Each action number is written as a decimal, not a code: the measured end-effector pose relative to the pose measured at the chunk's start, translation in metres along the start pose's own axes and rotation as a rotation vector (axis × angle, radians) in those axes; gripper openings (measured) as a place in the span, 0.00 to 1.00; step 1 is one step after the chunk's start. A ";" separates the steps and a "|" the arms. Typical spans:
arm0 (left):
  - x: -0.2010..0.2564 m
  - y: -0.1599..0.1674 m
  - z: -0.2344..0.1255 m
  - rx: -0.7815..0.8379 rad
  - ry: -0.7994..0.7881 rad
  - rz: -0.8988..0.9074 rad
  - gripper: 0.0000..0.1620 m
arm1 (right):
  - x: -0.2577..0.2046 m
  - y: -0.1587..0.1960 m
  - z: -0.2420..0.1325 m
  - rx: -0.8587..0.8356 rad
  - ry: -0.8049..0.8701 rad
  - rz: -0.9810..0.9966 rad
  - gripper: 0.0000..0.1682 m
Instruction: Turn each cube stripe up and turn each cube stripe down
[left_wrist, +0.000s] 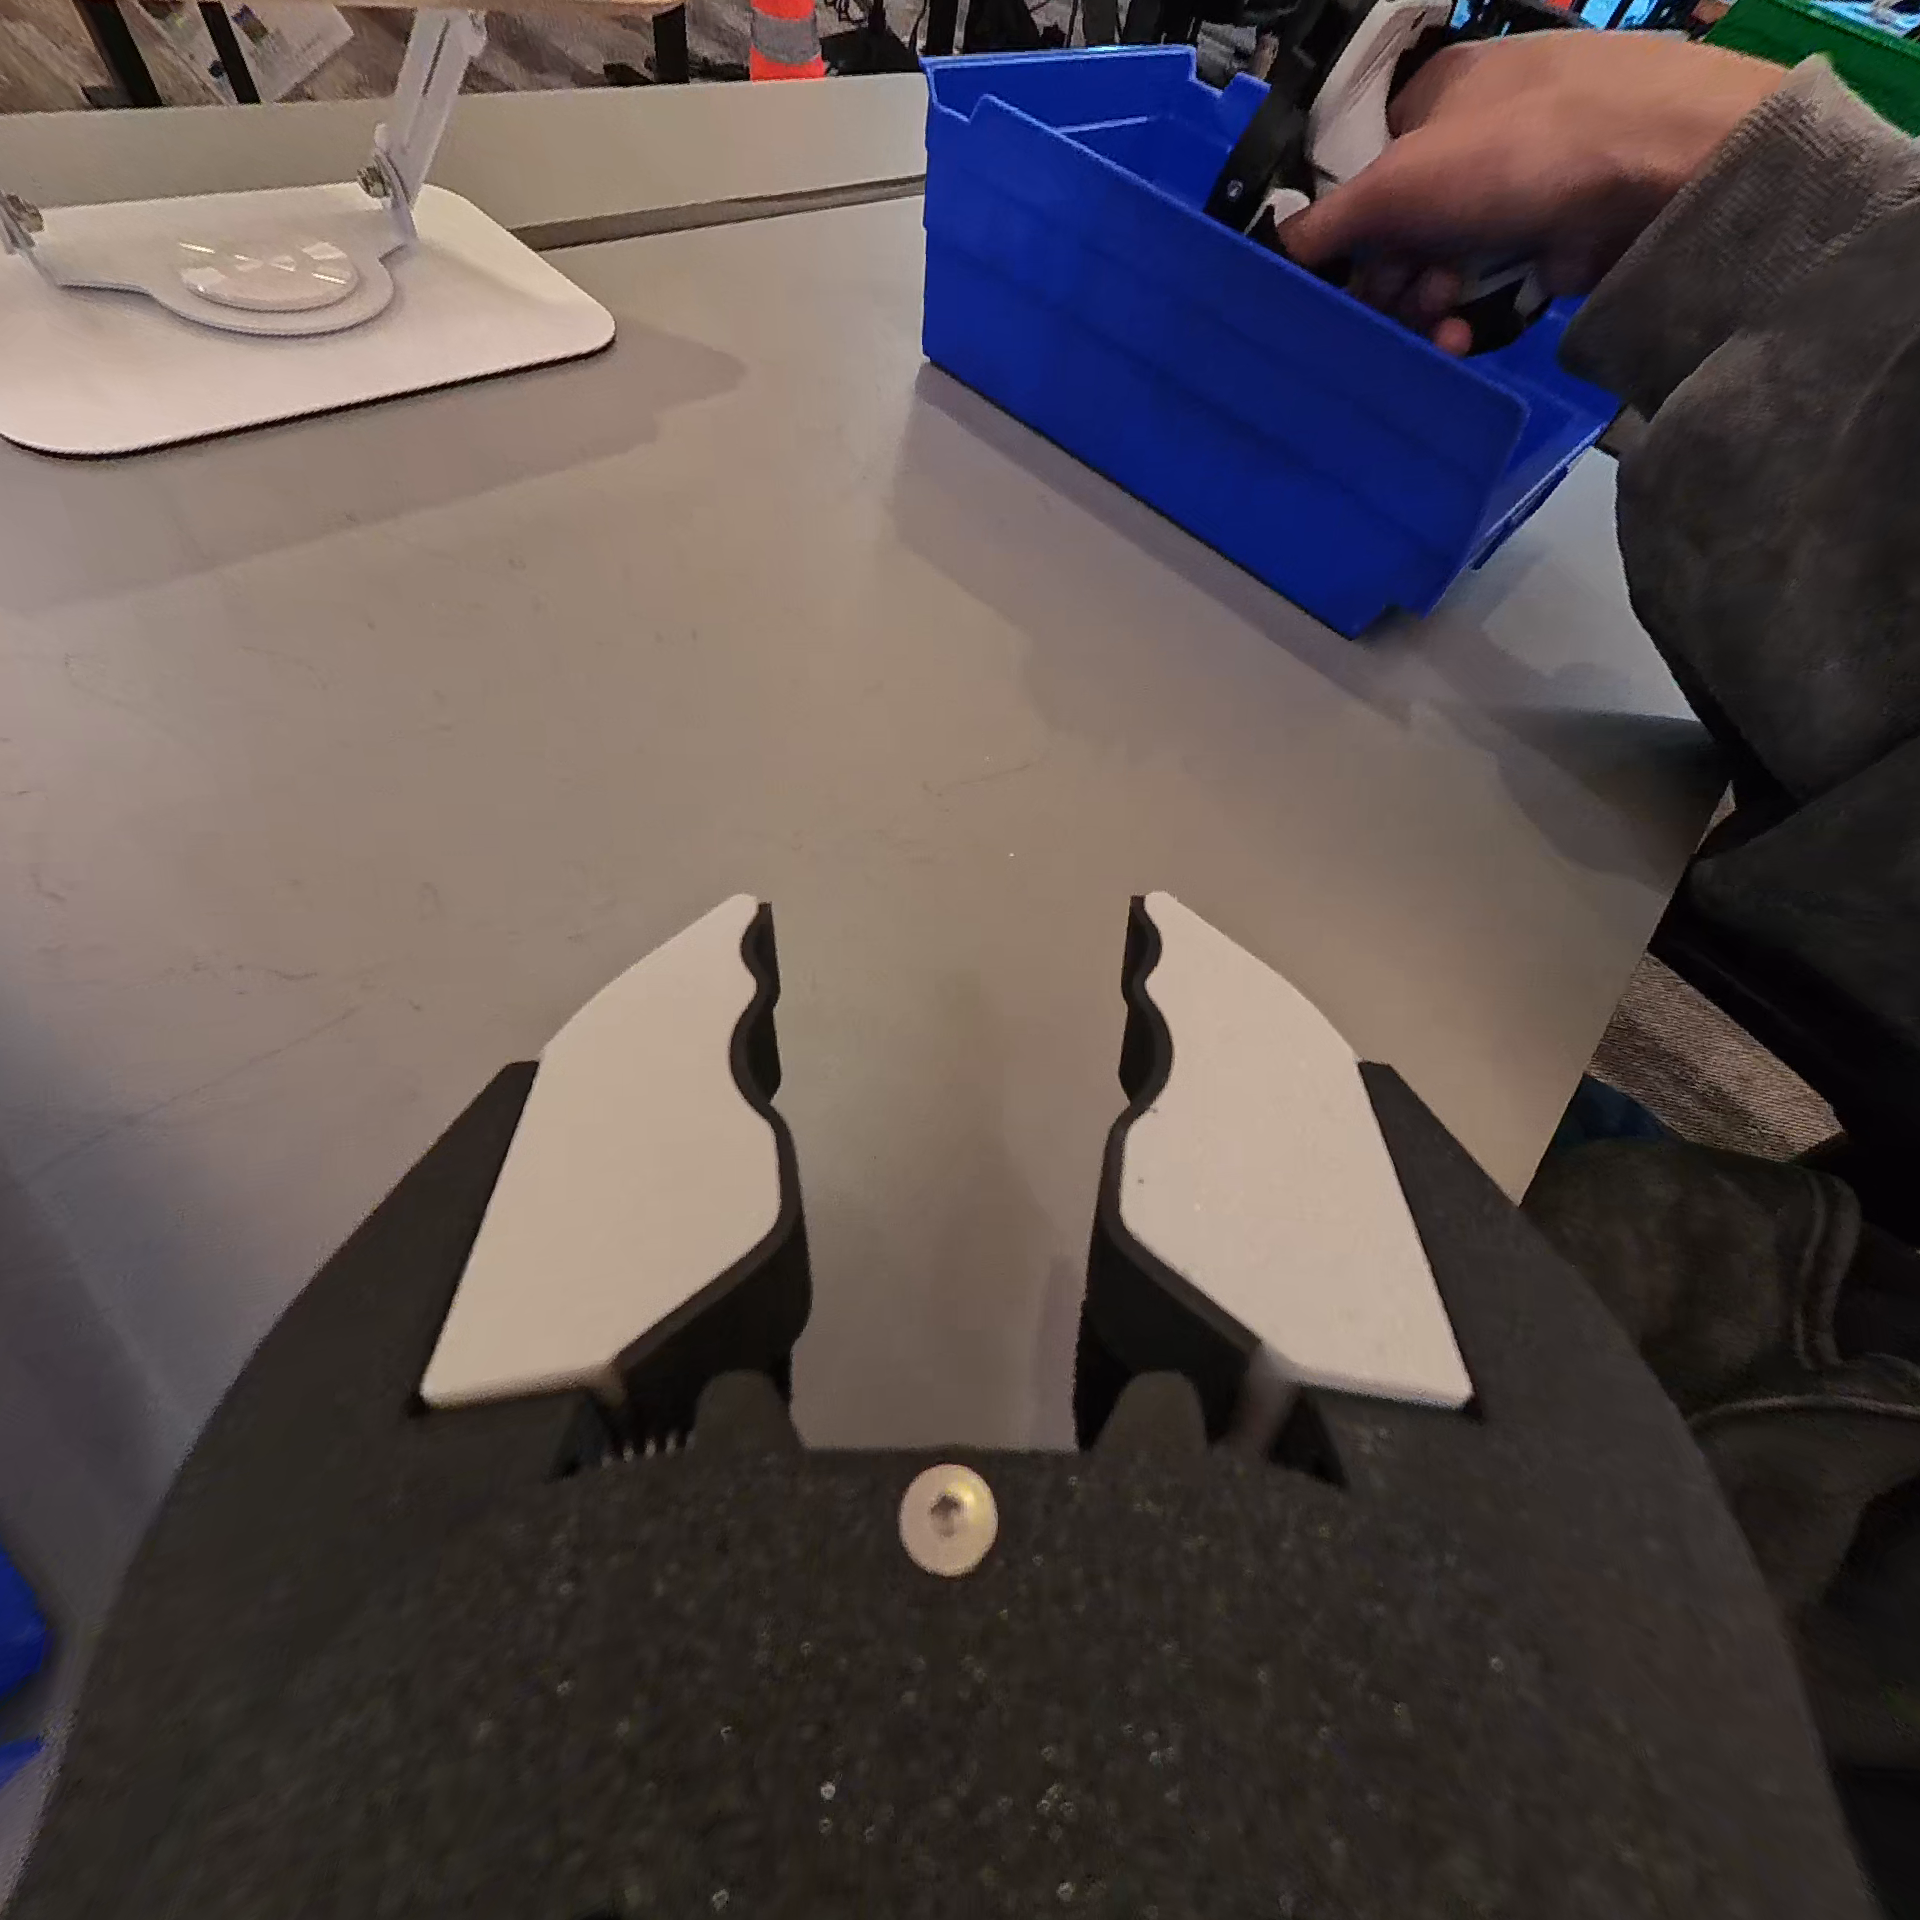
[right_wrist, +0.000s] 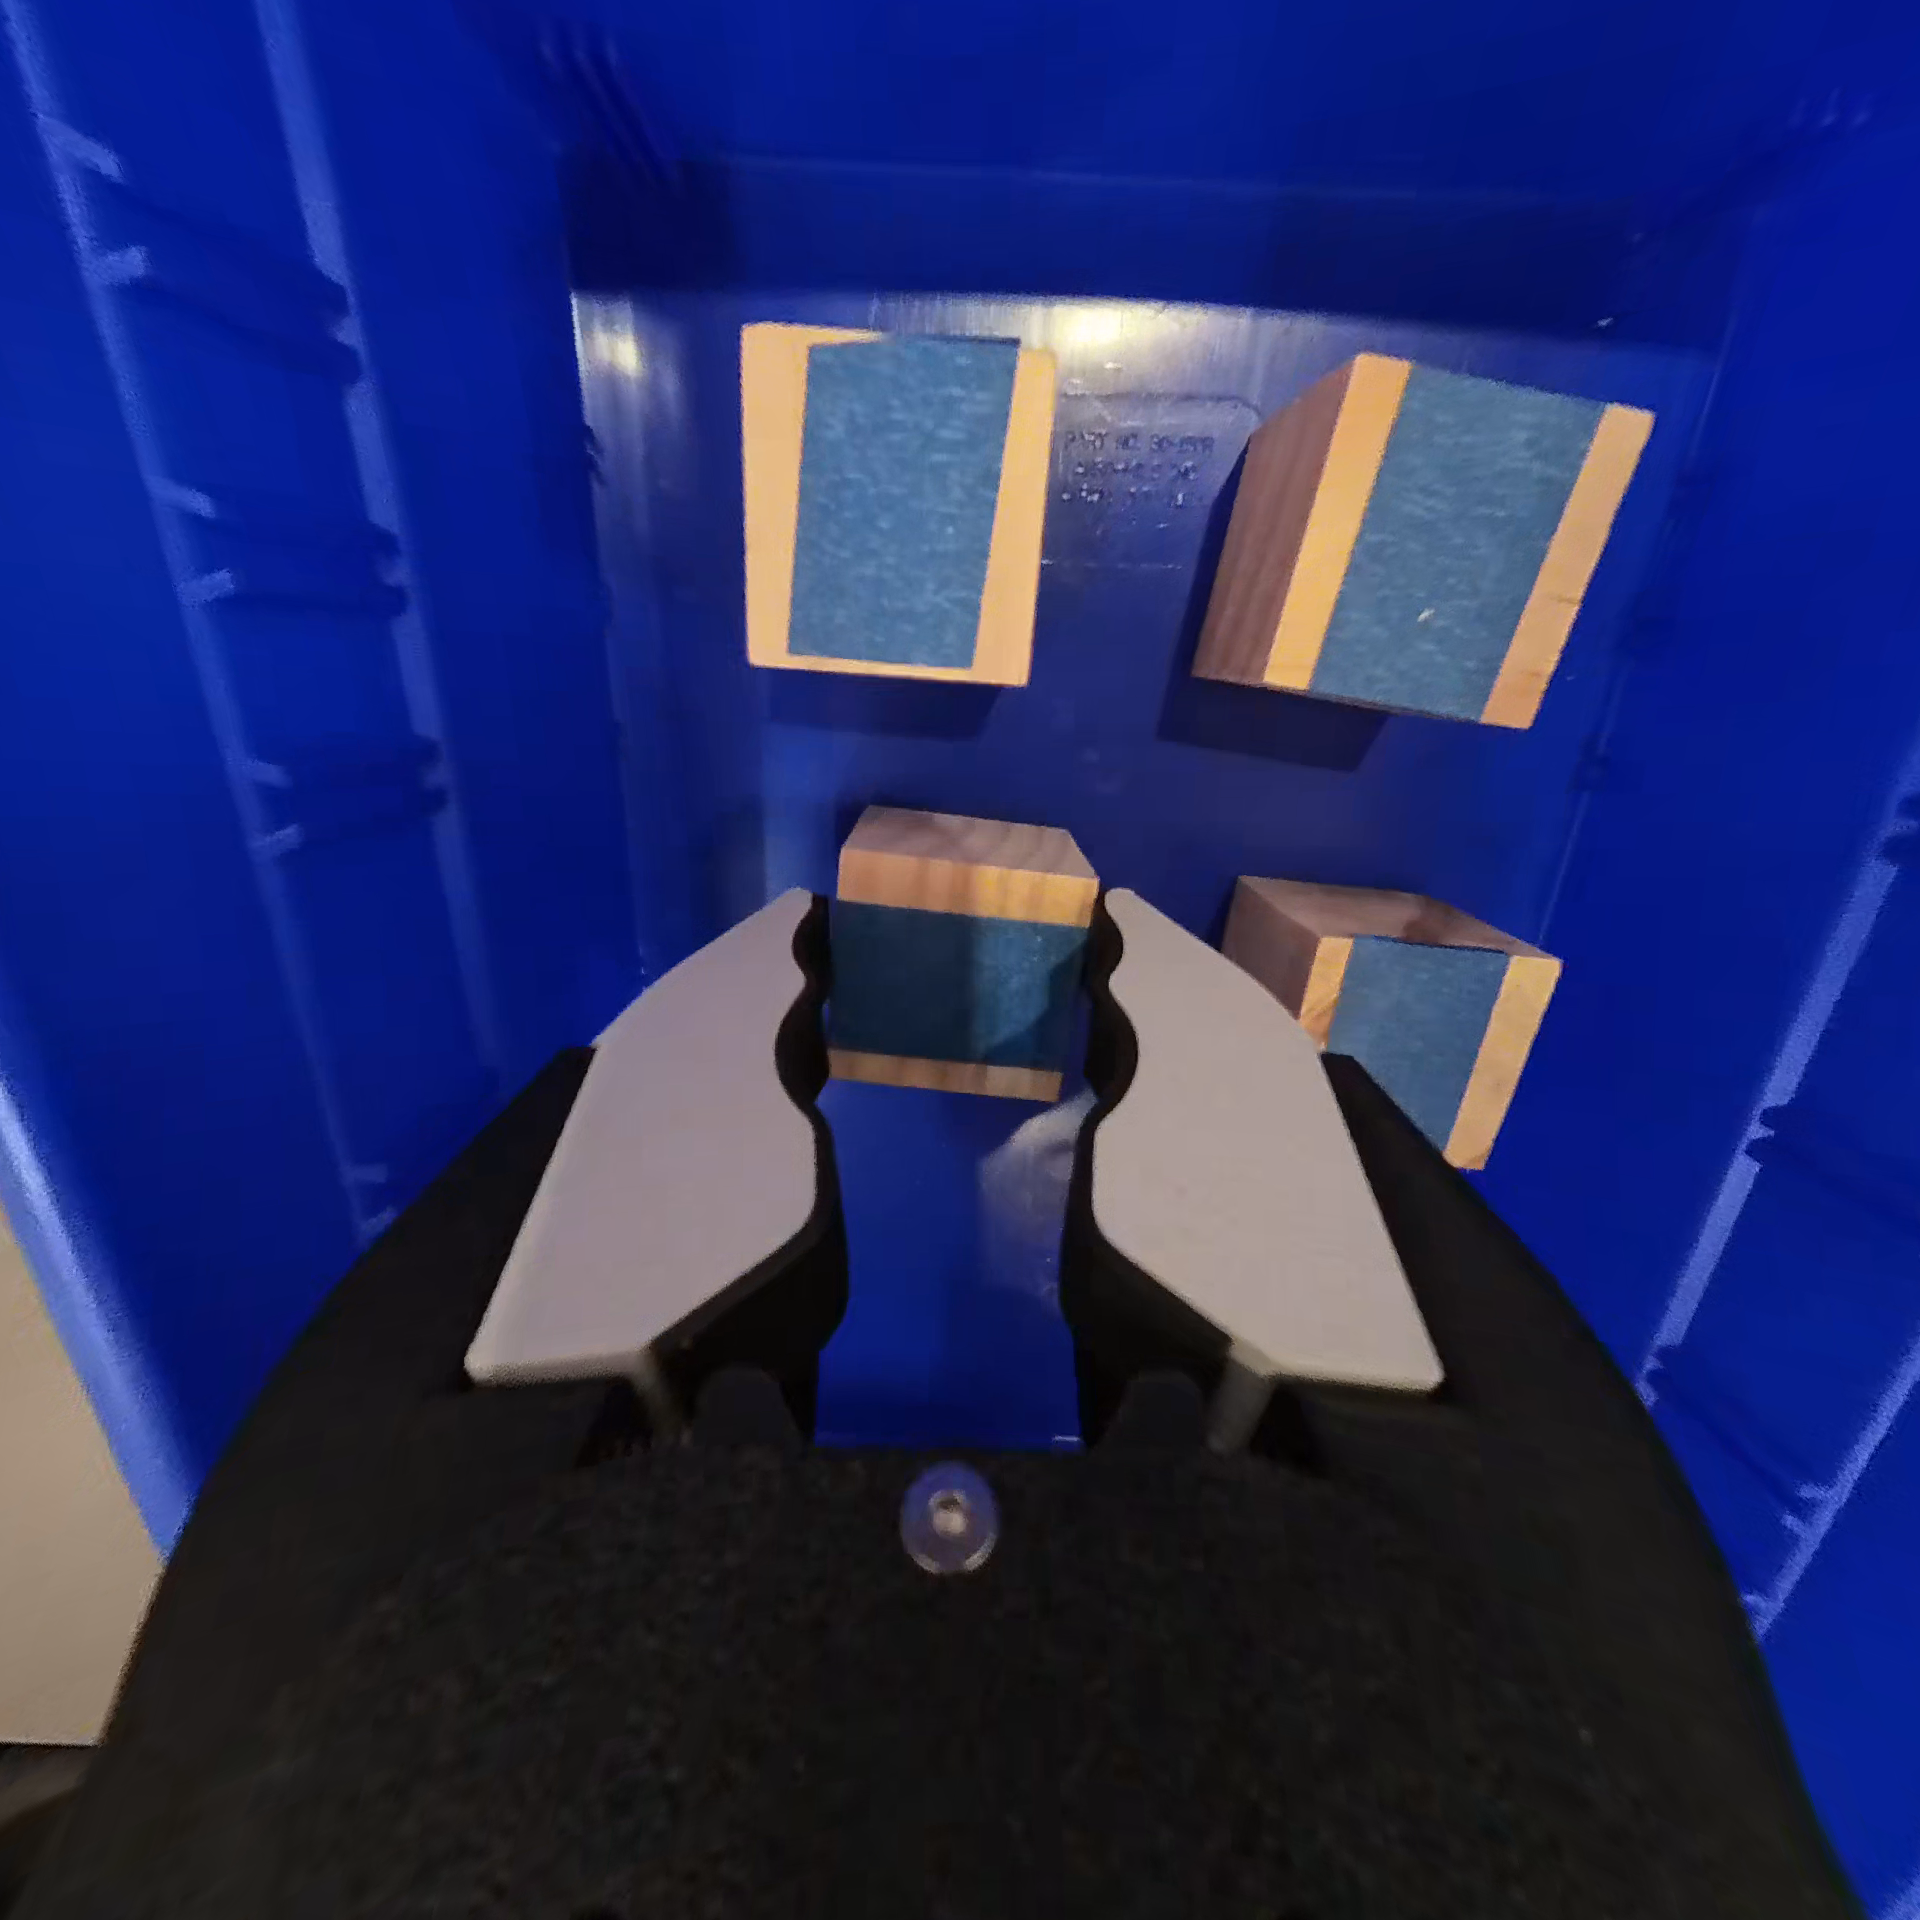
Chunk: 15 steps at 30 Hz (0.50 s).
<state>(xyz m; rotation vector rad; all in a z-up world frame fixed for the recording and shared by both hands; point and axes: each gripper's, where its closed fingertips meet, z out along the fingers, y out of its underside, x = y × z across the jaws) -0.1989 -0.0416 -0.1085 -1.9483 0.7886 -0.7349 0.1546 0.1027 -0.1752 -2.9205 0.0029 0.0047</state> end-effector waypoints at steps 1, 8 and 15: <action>0.000 0.001 0.001 -0.005 0.001 -0.001 0.39 | 0.000 -0.001 -0.001 0.007 0.002 -0.007 0.30; -0.002 0.002 0.001 -0.011 -0.005 0.001 0.39 | -0.004 -0.029 -0.099 0.403 -0.066 -0.012 0.38; -0.005 0.005 0.004 -0.029 -0.002 -0.015 0.39 | -0.017 -0.017 -0.184 0.654 -0.092 -0.069 0.36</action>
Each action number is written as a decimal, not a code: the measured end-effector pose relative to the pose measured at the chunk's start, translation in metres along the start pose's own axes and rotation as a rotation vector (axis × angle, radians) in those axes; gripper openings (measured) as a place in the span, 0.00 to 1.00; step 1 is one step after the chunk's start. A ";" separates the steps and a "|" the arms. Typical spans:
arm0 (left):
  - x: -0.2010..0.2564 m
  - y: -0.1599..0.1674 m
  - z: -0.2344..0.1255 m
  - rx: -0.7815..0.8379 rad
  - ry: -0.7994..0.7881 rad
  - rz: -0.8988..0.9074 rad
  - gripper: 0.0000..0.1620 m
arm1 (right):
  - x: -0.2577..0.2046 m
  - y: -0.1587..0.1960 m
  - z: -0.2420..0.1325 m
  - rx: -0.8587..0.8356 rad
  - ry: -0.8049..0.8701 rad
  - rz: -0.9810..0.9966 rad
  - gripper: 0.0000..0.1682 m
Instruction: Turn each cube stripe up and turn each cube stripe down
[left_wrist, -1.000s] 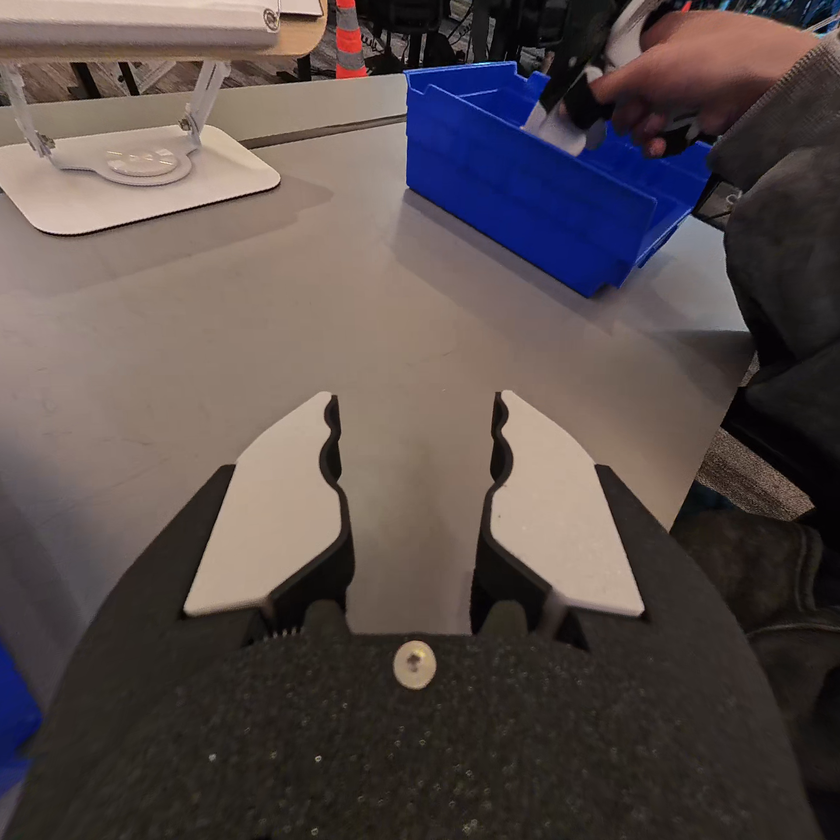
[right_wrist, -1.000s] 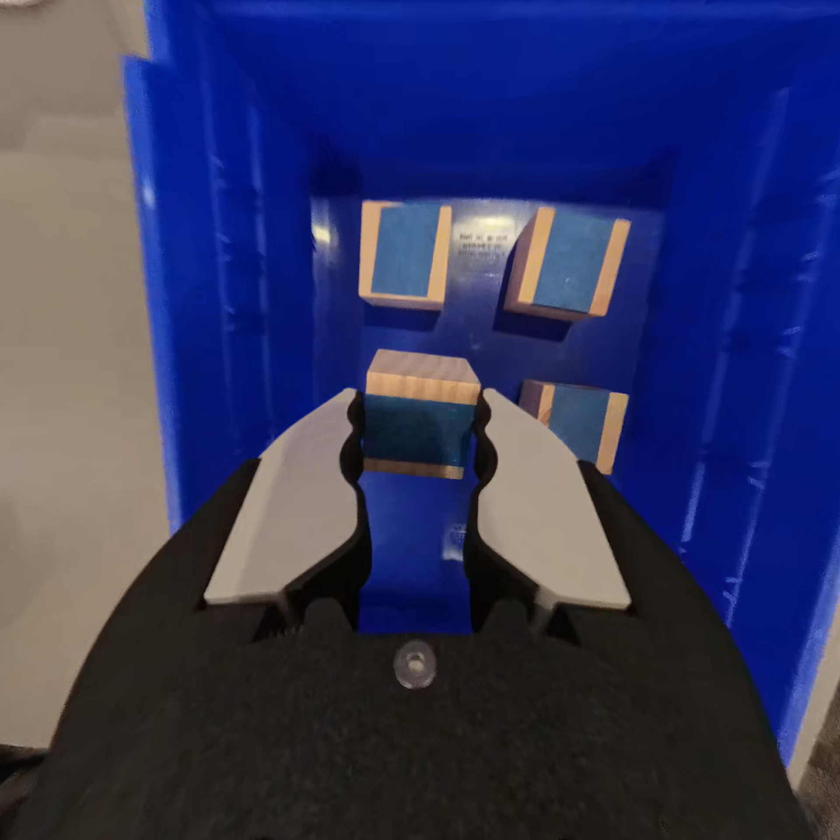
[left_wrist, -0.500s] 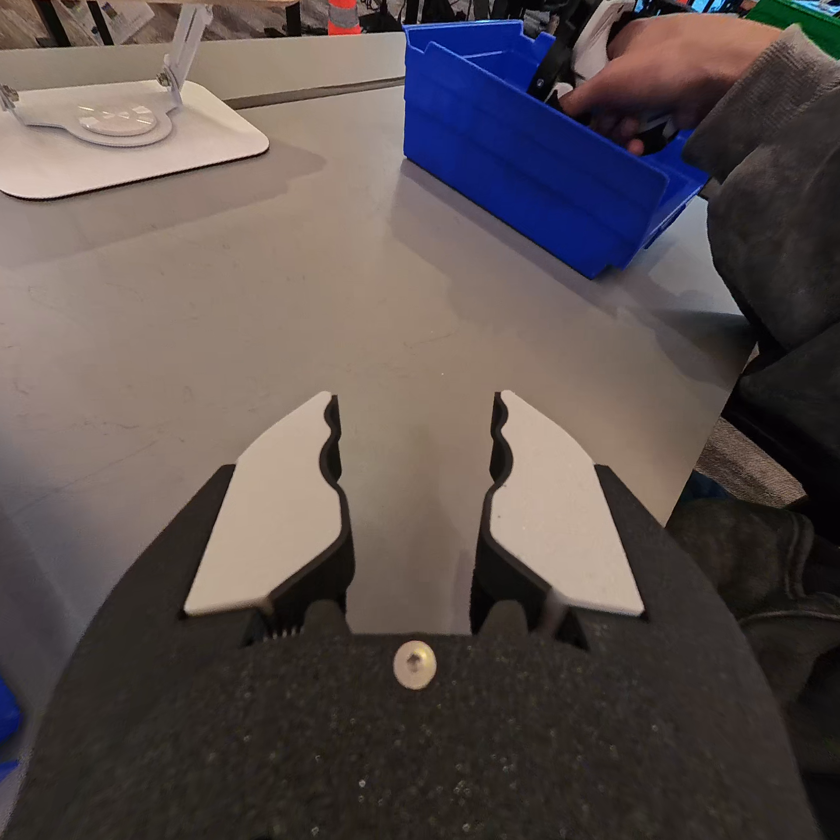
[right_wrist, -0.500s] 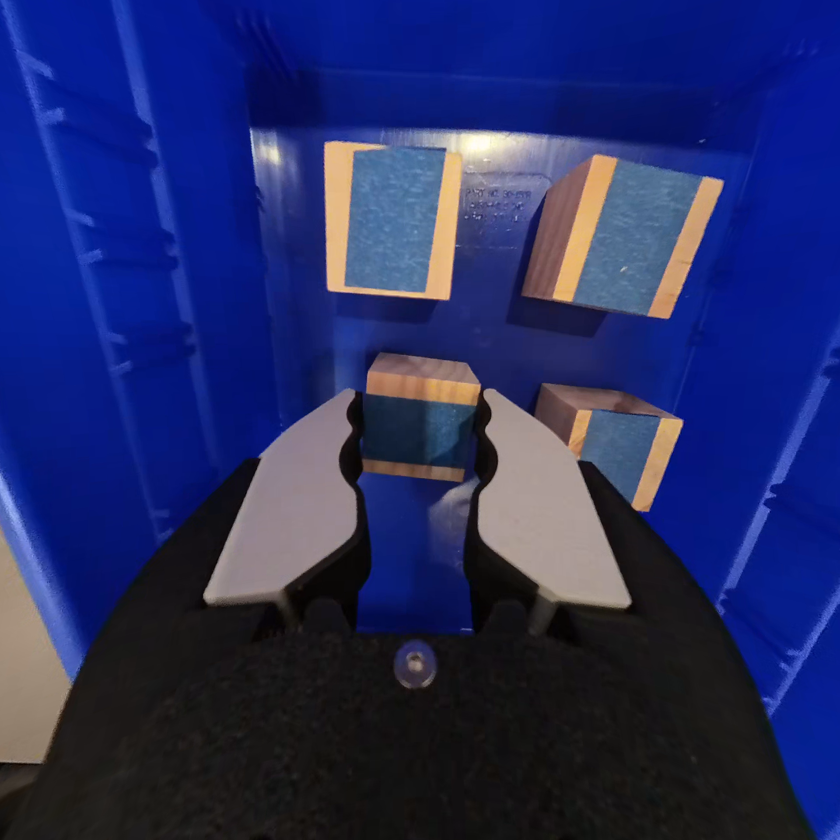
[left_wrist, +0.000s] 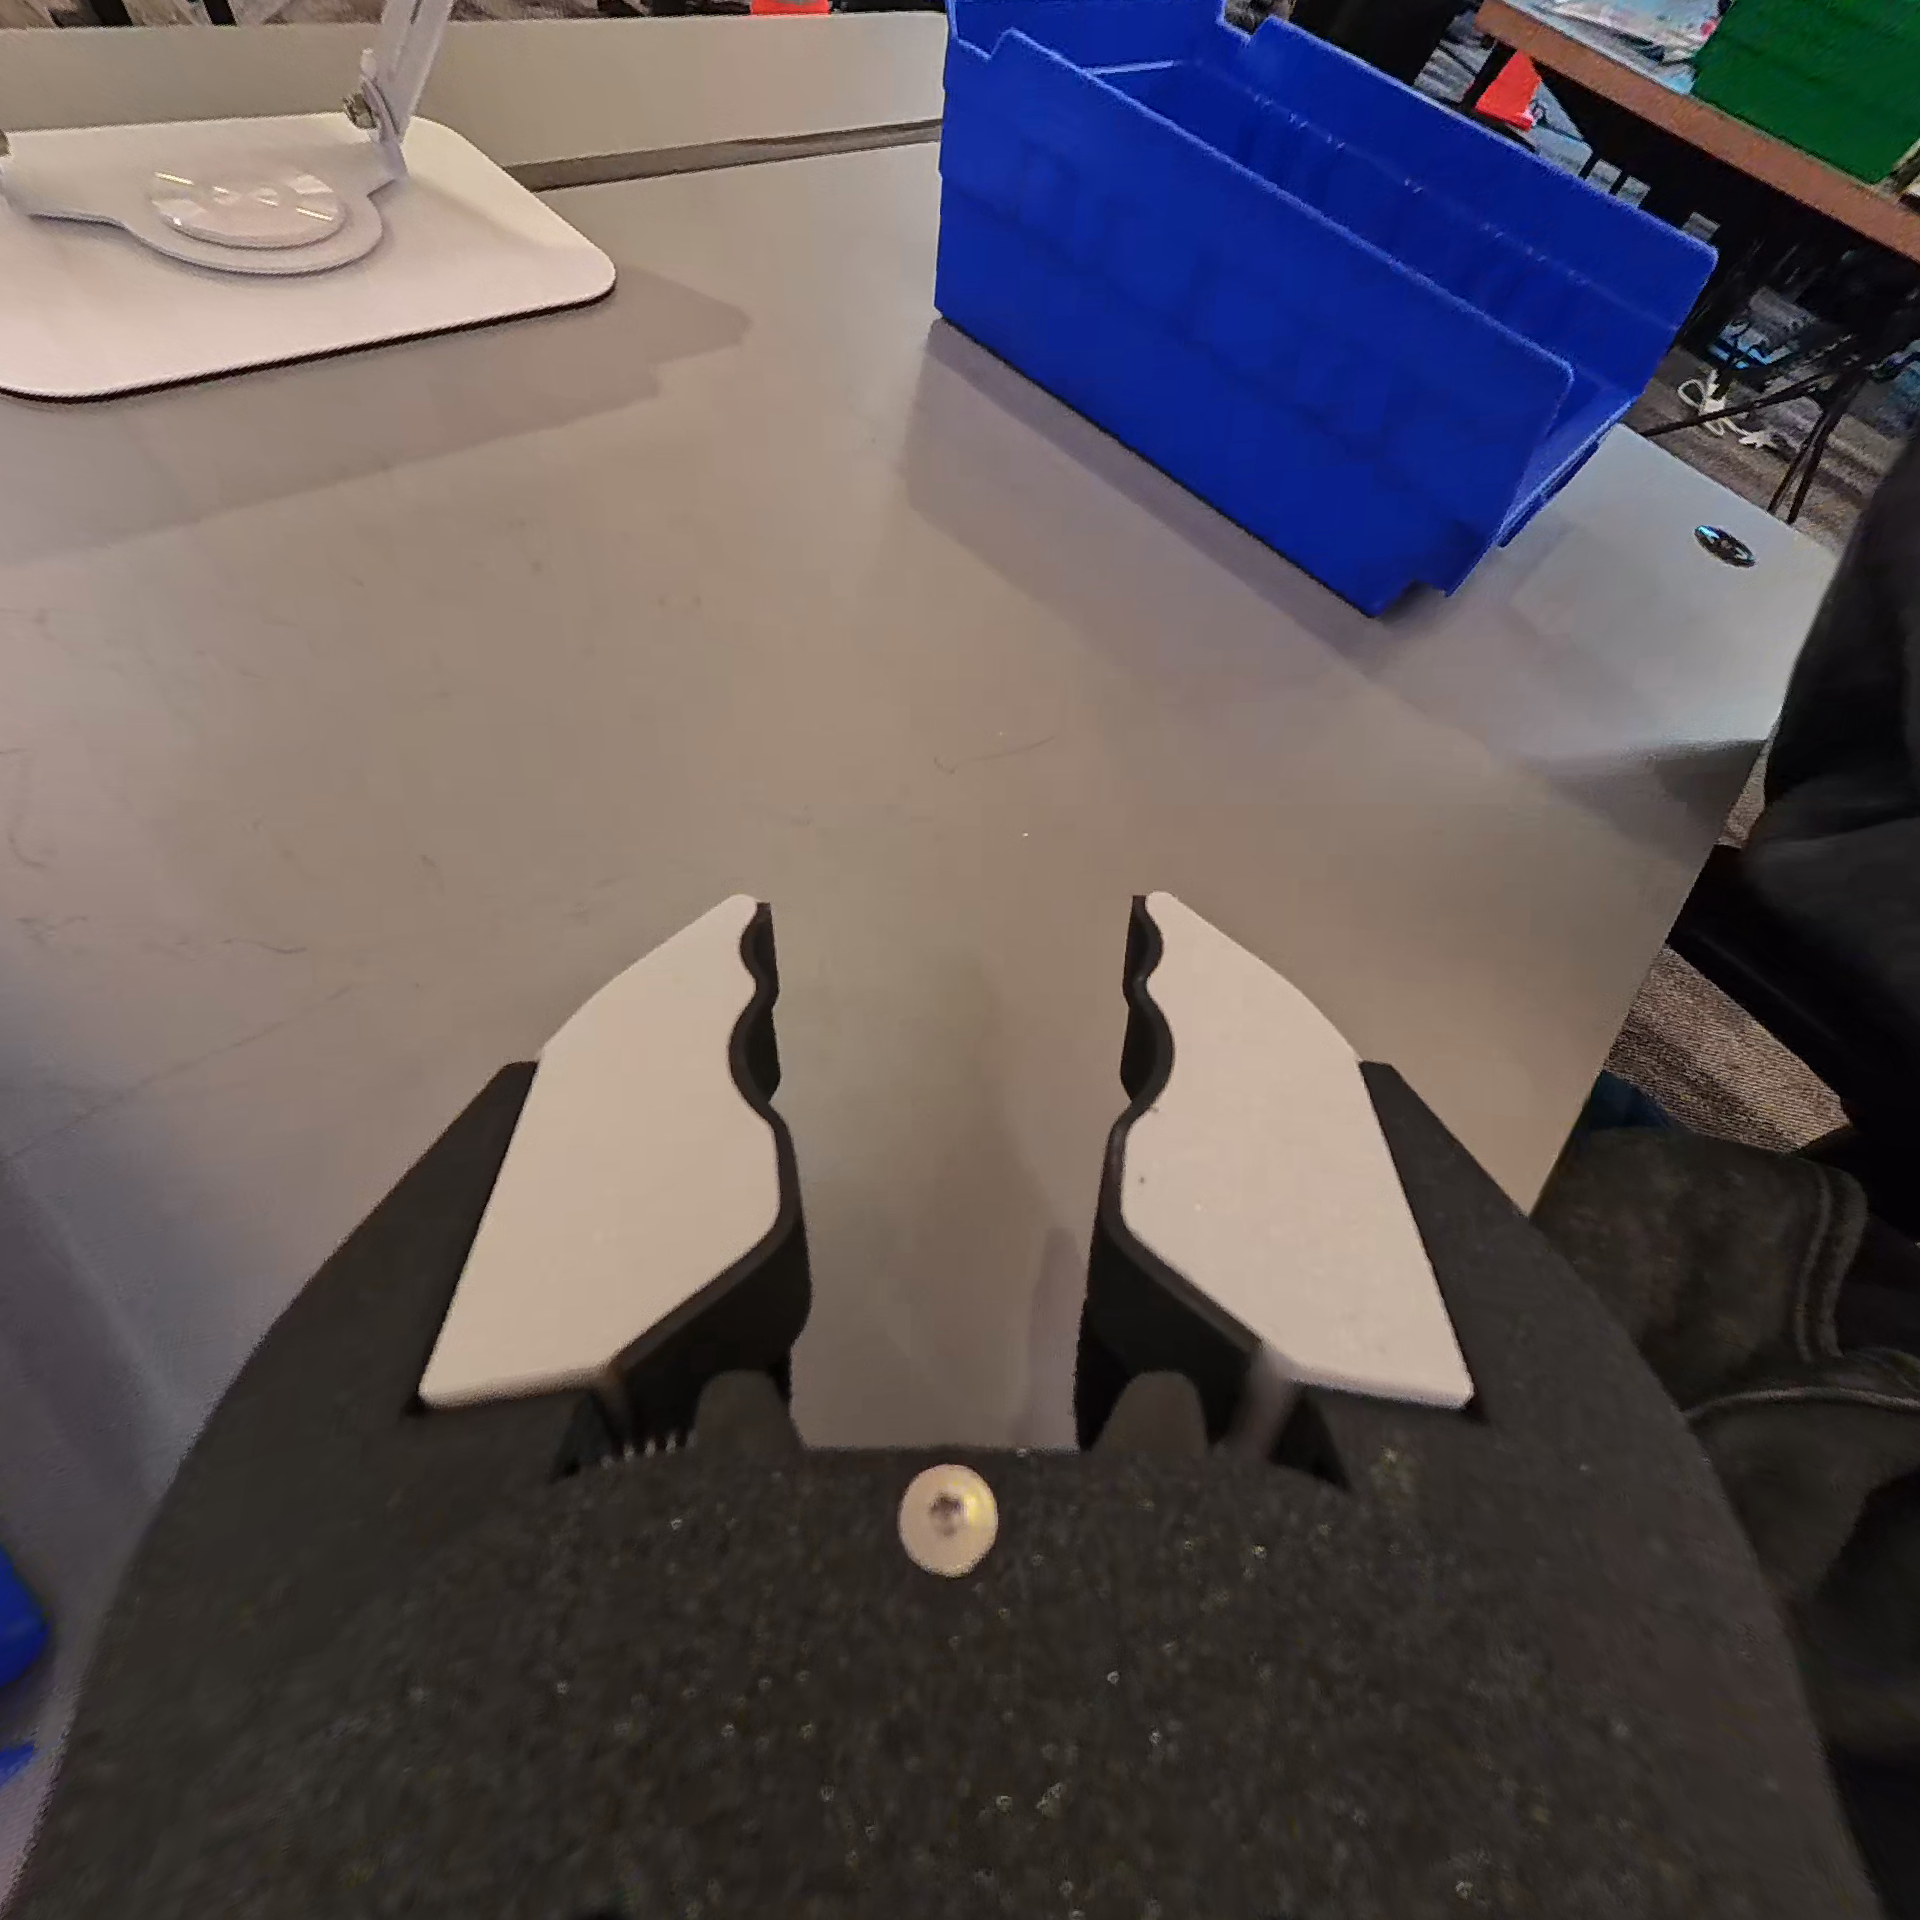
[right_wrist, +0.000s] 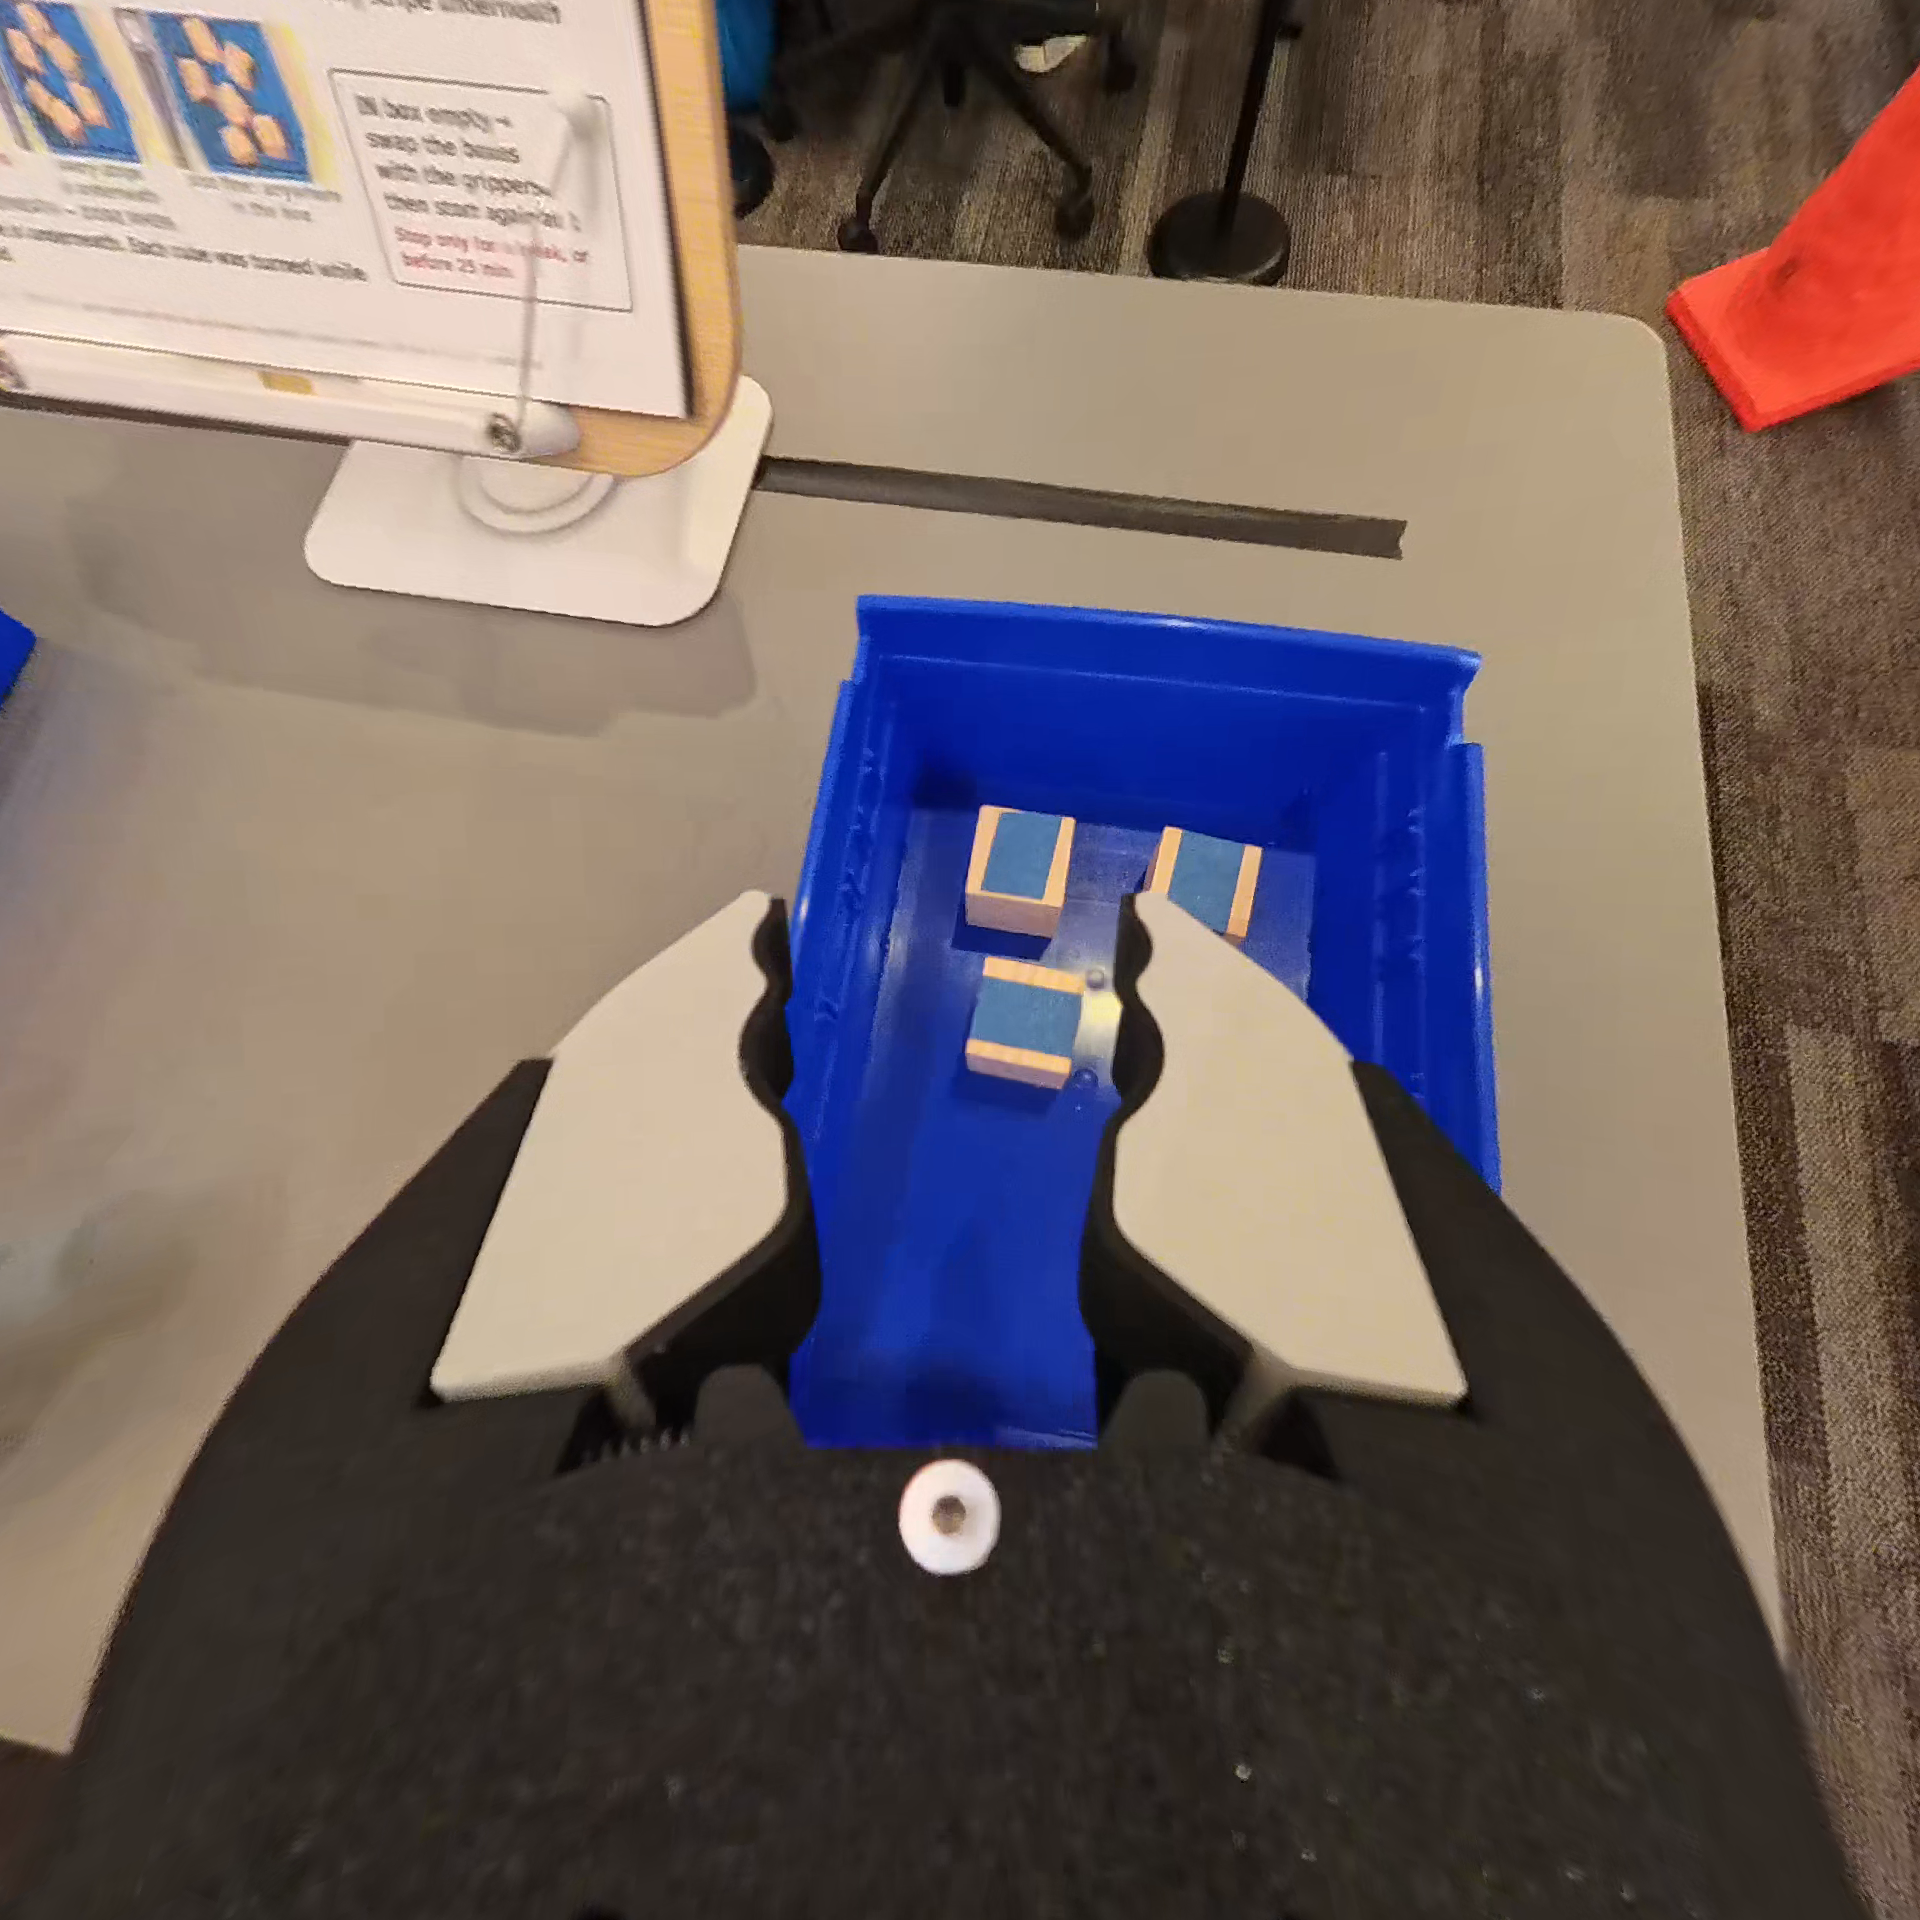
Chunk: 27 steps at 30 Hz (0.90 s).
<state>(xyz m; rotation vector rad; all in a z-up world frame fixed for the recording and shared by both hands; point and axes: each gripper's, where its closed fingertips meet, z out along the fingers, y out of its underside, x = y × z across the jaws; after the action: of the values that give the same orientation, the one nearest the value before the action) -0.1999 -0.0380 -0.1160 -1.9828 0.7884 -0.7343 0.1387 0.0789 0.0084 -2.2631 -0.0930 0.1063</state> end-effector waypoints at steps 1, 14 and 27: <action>0.000 0.001 0.000 -0.003 -0.002 0.002 0.39 | -0.004 -0.002 -0.005 0.025 -0.011 -0.009 0.35; -0.014 -0.008 -0.007 0.049 -0.071 0.034 0.39 | -0.223 0.097 -0.040 0.723 -0.683 -0.284 0.35; -0.132 -0.057 -0.108 -0.099 -0.654 0.065 0.26 | -0.264 0.148 -0.020 0.662 -0.677 -0.444 0.33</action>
<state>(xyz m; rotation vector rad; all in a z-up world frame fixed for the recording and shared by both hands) -0.3483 0.0328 -0.0425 -2.0908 0.4904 0.0143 -0.1165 -0.0575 -0.0807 -1.4274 -0.7889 0.5710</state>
